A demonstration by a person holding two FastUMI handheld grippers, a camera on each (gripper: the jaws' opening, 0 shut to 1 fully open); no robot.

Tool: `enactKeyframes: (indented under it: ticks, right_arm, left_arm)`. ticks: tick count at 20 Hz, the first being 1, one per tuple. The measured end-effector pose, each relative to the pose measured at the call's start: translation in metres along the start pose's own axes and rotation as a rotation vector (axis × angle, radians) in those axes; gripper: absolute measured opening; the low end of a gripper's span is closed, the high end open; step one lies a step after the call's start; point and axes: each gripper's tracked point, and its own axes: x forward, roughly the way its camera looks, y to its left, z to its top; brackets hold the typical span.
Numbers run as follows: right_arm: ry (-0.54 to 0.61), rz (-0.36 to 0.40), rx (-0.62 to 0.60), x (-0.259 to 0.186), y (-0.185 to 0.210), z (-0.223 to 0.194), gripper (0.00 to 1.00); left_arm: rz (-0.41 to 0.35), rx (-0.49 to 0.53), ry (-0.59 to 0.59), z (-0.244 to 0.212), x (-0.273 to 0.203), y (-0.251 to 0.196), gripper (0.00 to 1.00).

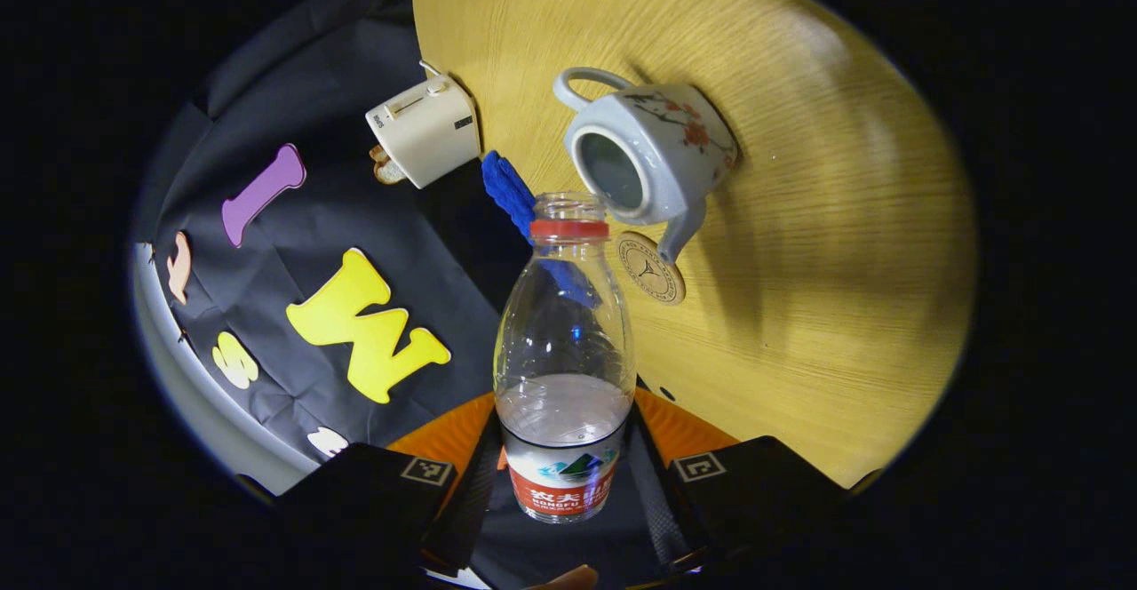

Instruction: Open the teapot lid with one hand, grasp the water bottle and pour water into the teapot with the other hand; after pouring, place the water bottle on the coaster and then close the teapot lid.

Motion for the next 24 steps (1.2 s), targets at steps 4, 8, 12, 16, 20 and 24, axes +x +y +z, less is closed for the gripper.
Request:
enactKeyframes:
  ticks: [4,8,12,16,20,24]
  right_arm:
    - [-0.002,0.002,0.018,-0.001,-0.003,-0.002,0.01]
    - [0.024,0.01,0.05,0.001,-0.001,-0.009,0.01]
    - [0.033,0.028,0.061,-0.001,0.006,-0.004,0.01]
    - [0.025,0.014,0.041,-0.004,0.008,0.001,0.02]
    - [0.022,-0.004,0.007,-0.009,0.01,0.007,0.01]
    - [0.019,-0.009,0.017,-0.011,0.012,0.013,0.01]
  left_arm:
    - [0.009,0.022,-0.017,0.003,0.001,0.001,0.75]
    - [0.002,-0.096,-0.082,0.007,0.003,-0.006,0.75]
    - [-0.002,-0.363,-0.134,0.009,0.002,-0.015,0.75]
    - [0.01,-0.701,-0.182,0.009,0.007,-0.02,0.75]
    - [0.004,-1.082,-0.236,0.012,0.001,-0.019,0.75]
    - [0.068,-1.453,-0.221,-0.012,0.018,-0.005,0.75]
